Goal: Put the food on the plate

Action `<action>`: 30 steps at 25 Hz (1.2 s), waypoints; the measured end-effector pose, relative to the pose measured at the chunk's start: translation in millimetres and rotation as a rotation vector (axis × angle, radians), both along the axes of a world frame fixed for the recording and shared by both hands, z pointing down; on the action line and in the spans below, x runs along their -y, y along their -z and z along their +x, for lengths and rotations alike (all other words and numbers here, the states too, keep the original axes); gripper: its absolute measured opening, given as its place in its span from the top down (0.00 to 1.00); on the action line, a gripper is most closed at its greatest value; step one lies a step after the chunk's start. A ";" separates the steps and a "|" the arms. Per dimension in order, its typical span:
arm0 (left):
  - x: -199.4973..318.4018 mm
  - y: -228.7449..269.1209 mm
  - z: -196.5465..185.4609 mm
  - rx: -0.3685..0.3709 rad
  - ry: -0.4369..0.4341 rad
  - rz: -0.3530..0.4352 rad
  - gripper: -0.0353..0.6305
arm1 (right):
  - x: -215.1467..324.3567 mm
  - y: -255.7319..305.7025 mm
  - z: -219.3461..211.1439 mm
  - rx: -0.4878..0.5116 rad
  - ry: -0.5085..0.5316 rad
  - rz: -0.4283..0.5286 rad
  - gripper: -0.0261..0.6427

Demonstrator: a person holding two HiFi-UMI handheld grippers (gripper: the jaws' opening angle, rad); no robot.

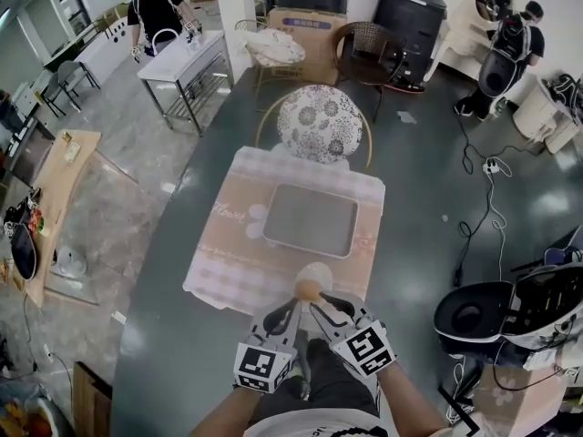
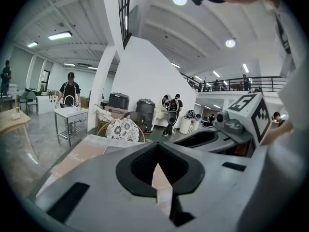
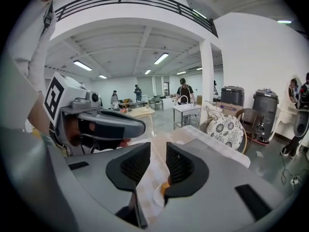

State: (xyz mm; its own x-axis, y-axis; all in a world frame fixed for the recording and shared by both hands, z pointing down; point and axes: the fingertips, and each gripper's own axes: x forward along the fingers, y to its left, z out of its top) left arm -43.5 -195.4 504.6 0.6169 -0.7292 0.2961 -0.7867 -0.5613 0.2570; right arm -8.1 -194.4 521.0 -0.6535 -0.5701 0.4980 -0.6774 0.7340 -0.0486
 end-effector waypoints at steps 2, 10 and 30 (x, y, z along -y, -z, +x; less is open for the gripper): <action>-1.7 11.9 -4.8 -0.001 0.007 0.013 0.94 | 1.3 17.8 -0.4 0.018 -0.027 0.034 0.84; -8.9 50.8 -5.5 -0.005 -0.006 0.053 0.94 | 0.4 52.0 5.6 0.166 -0.159 0.005 0.92; -21.6 134.0 17.0 -0.073 -0.038 0.105 0.94 | -10.6 147.6 8.9 0.350 -0.212 0.125 0.94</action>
